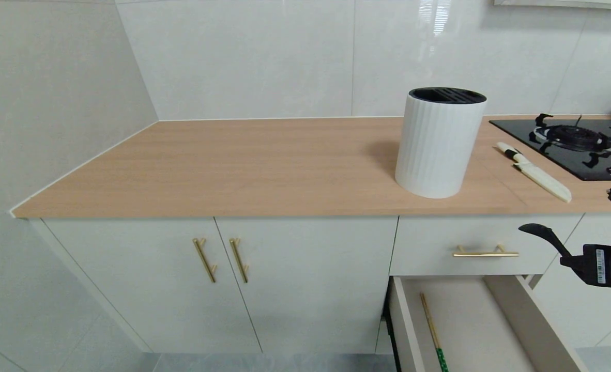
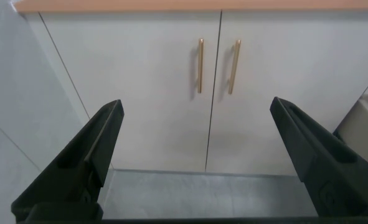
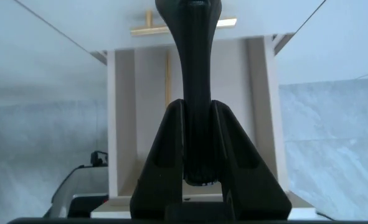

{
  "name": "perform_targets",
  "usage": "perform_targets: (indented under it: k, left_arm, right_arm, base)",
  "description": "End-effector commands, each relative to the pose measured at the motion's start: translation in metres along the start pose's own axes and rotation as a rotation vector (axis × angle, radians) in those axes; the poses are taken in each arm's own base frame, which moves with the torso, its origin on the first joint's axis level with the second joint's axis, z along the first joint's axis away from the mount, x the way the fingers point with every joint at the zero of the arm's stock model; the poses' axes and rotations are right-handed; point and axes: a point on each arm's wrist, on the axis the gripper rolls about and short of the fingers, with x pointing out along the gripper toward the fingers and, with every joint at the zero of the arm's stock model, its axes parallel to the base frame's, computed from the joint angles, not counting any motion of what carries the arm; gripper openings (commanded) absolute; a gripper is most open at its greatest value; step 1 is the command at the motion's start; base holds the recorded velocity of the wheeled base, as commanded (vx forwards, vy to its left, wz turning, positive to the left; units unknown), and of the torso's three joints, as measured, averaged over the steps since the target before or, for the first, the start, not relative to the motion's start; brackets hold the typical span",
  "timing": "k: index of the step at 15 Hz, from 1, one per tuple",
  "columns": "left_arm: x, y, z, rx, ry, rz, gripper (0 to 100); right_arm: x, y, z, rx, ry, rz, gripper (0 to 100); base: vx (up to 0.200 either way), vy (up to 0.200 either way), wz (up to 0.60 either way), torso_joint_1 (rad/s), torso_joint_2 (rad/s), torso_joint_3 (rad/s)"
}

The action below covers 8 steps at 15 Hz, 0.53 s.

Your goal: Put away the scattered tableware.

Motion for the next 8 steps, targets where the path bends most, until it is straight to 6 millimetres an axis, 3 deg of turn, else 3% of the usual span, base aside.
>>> perform_targets:
  k: [1,8]
  left_arm:
    - [0.0000,0.0000,0.0000,0.000,0.000,0.001,100]
    - [0.0000,0.0000,0.0000,0.000,0.000,0.001,100]
  right_arm:
    - [0.0042,-0.0010,-0.0009,0.003,0.007,-0.004,0]
    - [0.0126,-0.0019,-0.0089,-0.023,0.050,-0.007,0]
  base:
    - [0.000,0.000,0.00,-0.207,0.49,0.261]
    - [0.000,0.000,0.00,-0.191,0.48,0.278]
